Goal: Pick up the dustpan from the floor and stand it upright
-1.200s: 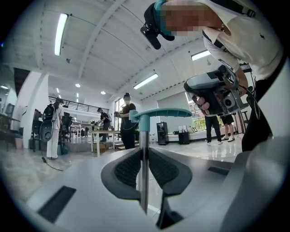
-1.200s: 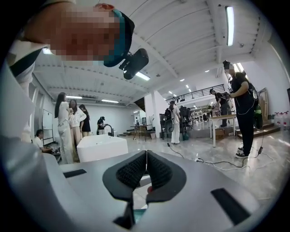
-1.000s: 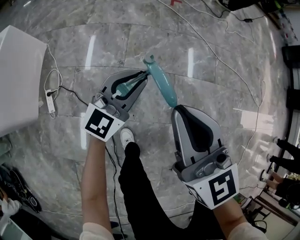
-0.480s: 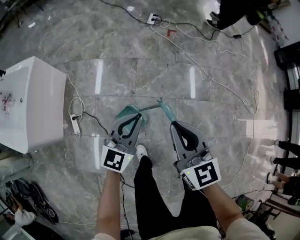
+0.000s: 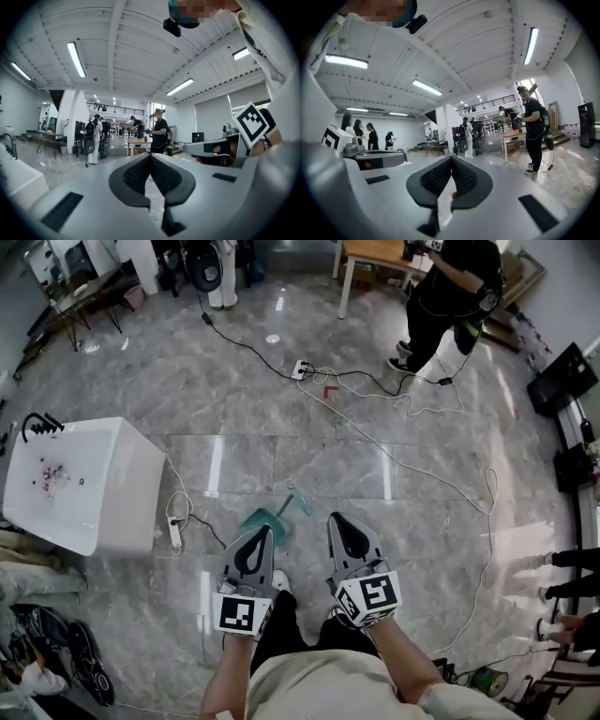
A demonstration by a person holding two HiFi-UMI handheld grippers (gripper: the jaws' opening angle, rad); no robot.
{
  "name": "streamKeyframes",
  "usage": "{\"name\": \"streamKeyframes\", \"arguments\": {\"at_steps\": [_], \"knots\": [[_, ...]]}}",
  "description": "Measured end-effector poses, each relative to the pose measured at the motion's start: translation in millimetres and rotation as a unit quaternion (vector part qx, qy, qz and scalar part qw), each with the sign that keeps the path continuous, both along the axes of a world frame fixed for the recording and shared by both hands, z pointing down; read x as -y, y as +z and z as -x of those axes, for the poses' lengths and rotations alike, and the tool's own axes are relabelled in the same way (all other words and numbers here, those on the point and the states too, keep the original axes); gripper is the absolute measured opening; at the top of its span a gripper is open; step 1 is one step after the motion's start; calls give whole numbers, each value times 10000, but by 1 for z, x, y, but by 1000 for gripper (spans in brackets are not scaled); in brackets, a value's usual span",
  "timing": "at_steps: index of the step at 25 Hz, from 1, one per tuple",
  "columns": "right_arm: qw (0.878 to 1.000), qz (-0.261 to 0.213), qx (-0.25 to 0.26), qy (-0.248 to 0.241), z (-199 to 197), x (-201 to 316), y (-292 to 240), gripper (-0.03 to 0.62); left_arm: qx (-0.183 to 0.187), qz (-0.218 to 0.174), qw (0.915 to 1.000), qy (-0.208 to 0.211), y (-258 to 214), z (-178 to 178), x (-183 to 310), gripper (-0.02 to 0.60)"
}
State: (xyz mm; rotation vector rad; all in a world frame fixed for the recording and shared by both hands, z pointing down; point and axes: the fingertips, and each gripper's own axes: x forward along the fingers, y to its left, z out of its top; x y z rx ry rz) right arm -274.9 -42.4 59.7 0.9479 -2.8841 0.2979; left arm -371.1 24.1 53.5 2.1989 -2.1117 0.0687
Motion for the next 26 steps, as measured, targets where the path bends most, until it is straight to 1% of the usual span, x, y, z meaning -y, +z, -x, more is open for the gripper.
{"name": "streamKeyframes", "arguments": {"at_steps": [2,4,6,8,10,14,16,19,23,26], "knots": [[9994,-232,-25,-243,-26,-14,-17,17,-27,-127,9997,-214,-20,-33,-13,11],[9968,-621,-30,-500,-56,-23,-38,17,99,-118,9994,-311,-29,-66,-26,11],[9940,-921,-104,-580,-94,-31,-52,17,151,-125,9990,-400,-30,-99,-40,11],[9933,-1005,-201,-535,-130,-41,-57,17,142,27,9986,-502,-26,-126,-61,11],[9938,-980,-190,-495,-154,-52,-65,17,141,85,9980,-616,-31,-144,-79,11],[9941,-934,18,-555,-175,-75,-77,17,422,123,9972,-601,-47,-173,-99,11],[9943,-892,114,-566,-177,-87,-79,17,513,122,9971,-554,-52,-179,-107,11],[9940,-890,141,-618,-175,-110,-78,17,543,140,9967,-579,-55,-176,-123,11],[9943,-843,105,-646,-166,-131,-73,17,562,114,9963,-640,-55,-164,-139,11],[9930,-959,96,-685,-149,-137,-78,17,660,-29,9957,-646,-64,-147,-147,11]]}}
